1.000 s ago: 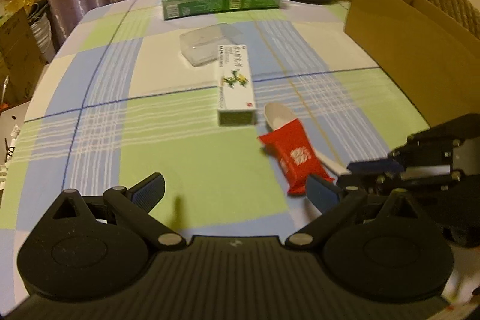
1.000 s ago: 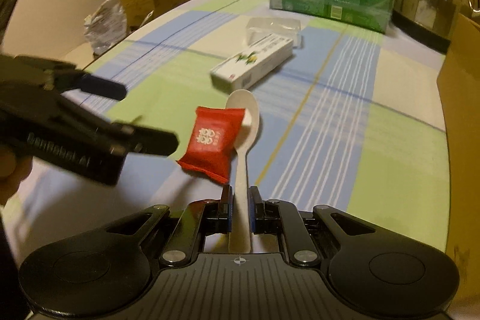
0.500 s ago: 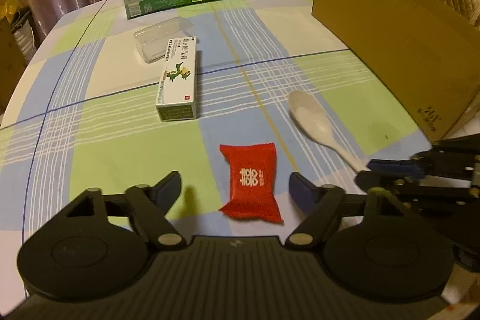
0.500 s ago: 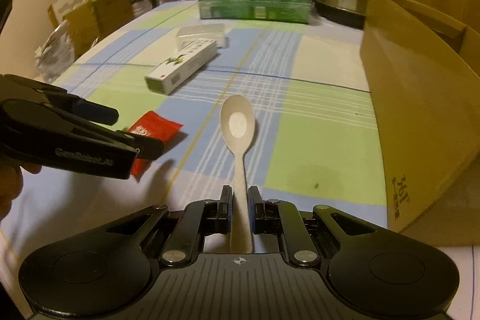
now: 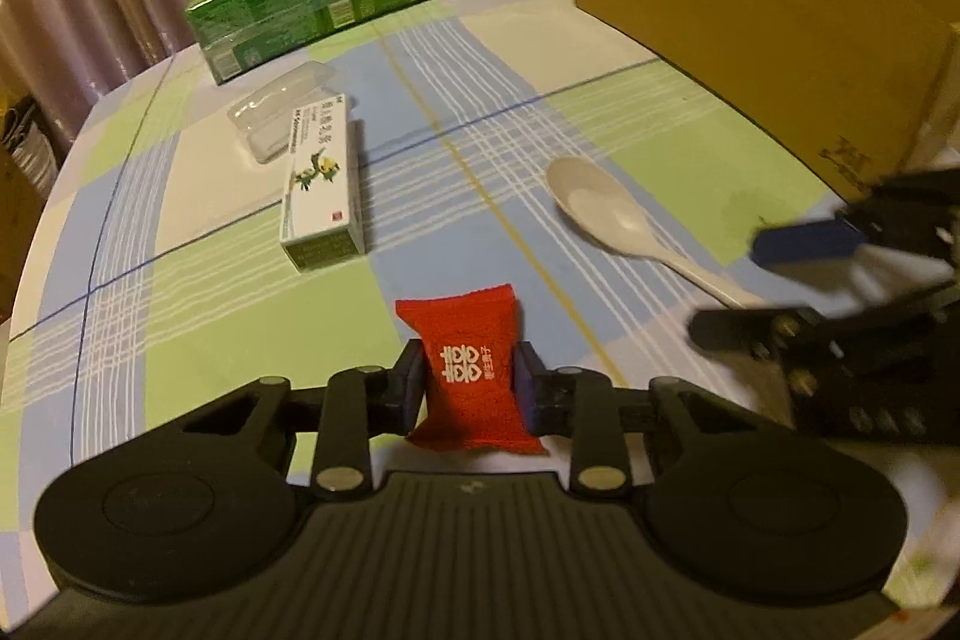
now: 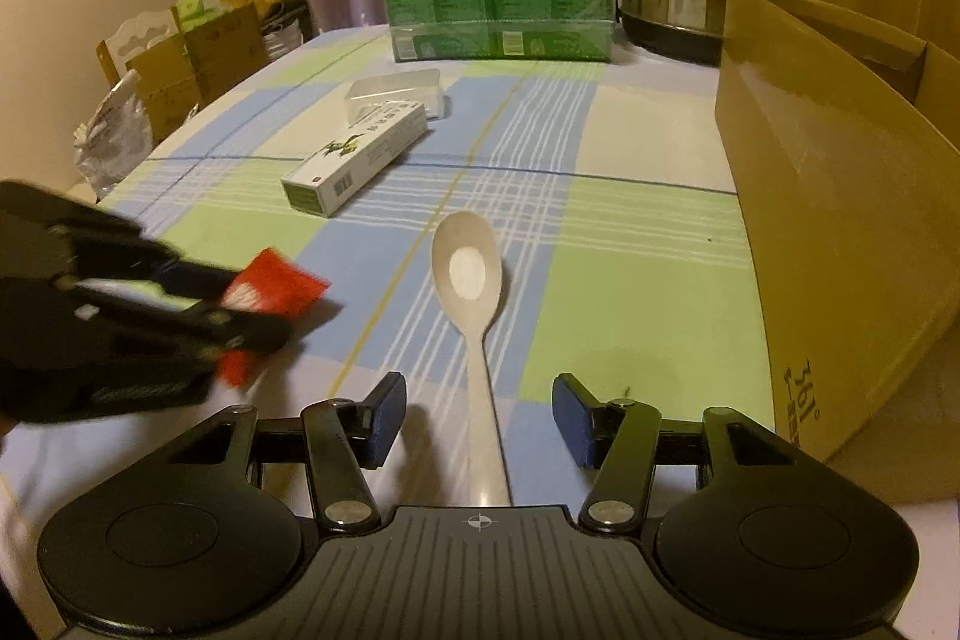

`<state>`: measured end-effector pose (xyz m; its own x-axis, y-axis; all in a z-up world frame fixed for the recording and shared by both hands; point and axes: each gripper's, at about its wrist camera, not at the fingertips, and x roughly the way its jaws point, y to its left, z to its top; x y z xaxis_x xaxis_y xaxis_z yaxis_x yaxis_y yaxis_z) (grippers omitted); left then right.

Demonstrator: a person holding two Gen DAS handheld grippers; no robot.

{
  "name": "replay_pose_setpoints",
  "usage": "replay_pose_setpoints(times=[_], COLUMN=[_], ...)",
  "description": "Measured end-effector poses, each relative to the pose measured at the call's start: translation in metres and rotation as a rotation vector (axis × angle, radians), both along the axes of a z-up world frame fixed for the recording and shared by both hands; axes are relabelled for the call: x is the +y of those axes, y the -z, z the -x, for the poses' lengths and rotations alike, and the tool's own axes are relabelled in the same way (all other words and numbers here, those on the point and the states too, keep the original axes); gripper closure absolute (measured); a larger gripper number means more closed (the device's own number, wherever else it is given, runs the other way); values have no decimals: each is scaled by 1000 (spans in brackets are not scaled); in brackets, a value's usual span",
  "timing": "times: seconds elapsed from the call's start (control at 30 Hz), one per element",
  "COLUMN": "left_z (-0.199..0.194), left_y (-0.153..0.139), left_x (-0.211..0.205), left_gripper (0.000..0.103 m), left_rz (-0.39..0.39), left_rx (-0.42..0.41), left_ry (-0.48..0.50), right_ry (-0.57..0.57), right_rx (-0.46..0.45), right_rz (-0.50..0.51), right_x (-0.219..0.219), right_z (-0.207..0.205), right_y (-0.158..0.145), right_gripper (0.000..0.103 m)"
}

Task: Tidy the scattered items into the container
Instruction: 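Grasp the red candy packet with the left tool while the right tool holds the spoon, then lift the candy and spoon and carry both over the cardboard box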

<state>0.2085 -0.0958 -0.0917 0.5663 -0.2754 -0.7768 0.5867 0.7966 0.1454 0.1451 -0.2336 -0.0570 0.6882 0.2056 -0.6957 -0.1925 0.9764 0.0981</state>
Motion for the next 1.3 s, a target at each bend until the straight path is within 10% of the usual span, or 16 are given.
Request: replay_pose_setpoints(times=[0.63, 0.93, 1.3], left_z=[-13, -13, -6], left_y=[-3, -1, -3], left_x=[30, 31, 29], left_gripper=[80, 80, 80], left_rz=[78, 97, 97], left_rx=[6, 13, 10], left_ry=[-104, -114, -102], right_ry=[-78, -73, -52], right_rx=[-67, -80, -84], right_rz=[79, 70, 46], right_x=[24, 24, 24], right_z=[-53, -55, -41], right_y=[14, 14, 1], right_gripper=[52, 73, 74])
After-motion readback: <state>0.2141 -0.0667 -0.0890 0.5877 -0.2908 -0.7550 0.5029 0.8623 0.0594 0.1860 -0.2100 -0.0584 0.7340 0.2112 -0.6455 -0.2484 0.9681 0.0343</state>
